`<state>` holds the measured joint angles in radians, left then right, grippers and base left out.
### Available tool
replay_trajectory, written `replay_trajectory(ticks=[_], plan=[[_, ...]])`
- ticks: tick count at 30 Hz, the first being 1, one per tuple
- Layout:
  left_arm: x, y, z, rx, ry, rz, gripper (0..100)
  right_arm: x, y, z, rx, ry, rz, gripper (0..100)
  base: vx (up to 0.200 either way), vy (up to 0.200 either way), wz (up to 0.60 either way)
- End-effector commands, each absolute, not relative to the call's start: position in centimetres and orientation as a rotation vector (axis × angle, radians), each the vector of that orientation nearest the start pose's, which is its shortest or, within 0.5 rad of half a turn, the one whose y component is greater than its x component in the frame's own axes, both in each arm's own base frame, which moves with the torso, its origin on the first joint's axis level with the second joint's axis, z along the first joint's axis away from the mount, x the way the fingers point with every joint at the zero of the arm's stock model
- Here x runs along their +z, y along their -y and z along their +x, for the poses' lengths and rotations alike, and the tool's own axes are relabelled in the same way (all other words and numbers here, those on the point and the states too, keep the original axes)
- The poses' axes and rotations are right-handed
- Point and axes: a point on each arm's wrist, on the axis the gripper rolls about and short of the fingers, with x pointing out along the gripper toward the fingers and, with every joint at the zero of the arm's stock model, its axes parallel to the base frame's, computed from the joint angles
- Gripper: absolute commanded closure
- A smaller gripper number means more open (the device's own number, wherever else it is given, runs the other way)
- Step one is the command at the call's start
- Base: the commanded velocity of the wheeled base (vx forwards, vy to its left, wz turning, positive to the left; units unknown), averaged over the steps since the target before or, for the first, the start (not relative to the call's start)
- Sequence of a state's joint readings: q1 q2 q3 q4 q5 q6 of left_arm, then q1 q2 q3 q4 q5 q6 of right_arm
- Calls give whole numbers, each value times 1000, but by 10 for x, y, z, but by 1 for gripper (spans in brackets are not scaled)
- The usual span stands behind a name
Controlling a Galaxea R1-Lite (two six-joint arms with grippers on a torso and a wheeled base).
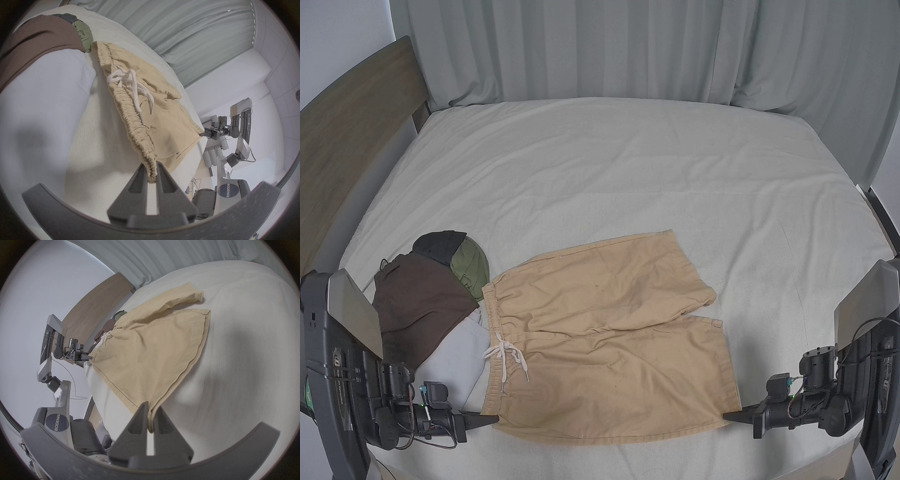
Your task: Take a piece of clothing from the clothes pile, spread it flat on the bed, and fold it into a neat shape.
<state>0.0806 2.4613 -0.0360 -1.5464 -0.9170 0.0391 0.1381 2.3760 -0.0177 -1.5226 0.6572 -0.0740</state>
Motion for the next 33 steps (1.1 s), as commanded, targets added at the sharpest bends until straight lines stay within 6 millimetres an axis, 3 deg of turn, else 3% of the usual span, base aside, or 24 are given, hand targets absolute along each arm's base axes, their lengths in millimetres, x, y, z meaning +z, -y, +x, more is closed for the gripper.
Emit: replay_trajectory(ticks=[1,22,23,29,33], plan=[[-56,2,204,-799,-801,-398,100,-42,-41,200,784,-837,142,100,0,0,0],[-58,1,205,-823,-782,-370,100,-31,-41,194,813,-851,122,100,0,0,0],[-45,2,209,-838,-731,-364,100,-26,-42,200,824,-780,125,100,0,0,0],[-21,8,214,-837,-695,-423,100,-12,-49,207,827,-689,172,100,0,0,0],[-15,11,216,-842,-683,-437,100,2,-56,209,845,-644,199,100,0,0,0]])
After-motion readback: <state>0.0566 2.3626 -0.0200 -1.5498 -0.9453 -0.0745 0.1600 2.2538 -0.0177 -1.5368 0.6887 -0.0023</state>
